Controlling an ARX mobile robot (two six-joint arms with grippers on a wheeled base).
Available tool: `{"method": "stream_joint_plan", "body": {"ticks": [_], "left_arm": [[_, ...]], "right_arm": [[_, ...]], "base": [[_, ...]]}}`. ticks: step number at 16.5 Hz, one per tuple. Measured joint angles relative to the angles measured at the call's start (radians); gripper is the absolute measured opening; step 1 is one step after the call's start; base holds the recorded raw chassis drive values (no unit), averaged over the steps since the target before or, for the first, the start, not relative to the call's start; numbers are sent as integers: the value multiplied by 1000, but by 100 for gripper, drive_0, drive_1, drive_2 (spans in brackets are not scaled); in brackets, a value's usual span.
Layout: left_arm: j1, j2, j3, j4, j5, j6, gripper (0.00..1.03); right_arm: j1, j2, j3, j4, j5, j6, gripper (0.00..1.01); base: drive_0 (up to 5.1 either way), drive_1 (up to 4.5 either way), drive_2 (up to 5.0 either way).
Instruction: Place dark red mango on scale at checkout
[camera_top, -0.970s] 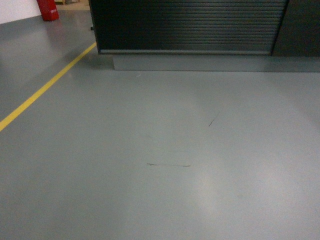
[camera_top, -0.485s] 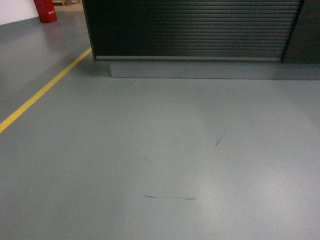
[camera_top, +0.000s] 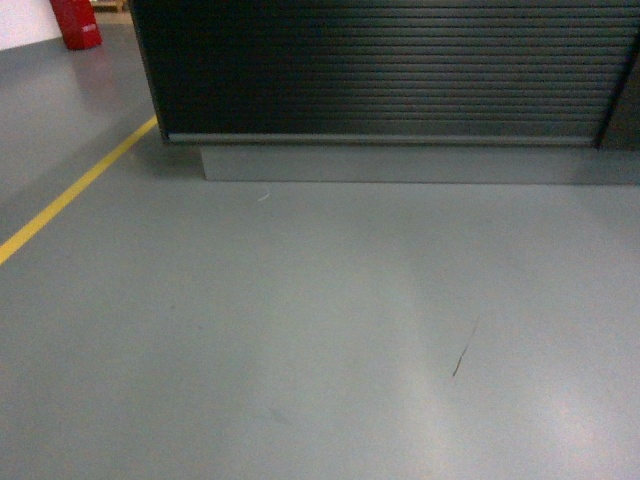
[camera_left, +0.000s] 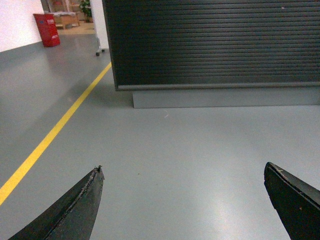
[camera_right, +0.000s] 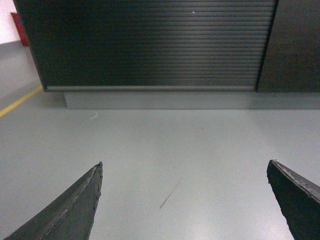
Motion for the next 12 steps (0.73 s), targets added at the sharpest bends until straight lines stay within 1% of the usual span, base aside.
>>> {"method": "stream_joint_plan", "body": {"ticks": [12], "left_arm": [[0, 0, 0, 2, -2, 0, 98]], "right_arm": [[0, 0, 0, 3, 0, 0, 98]], "base": [[-1, 432, -434]]}}
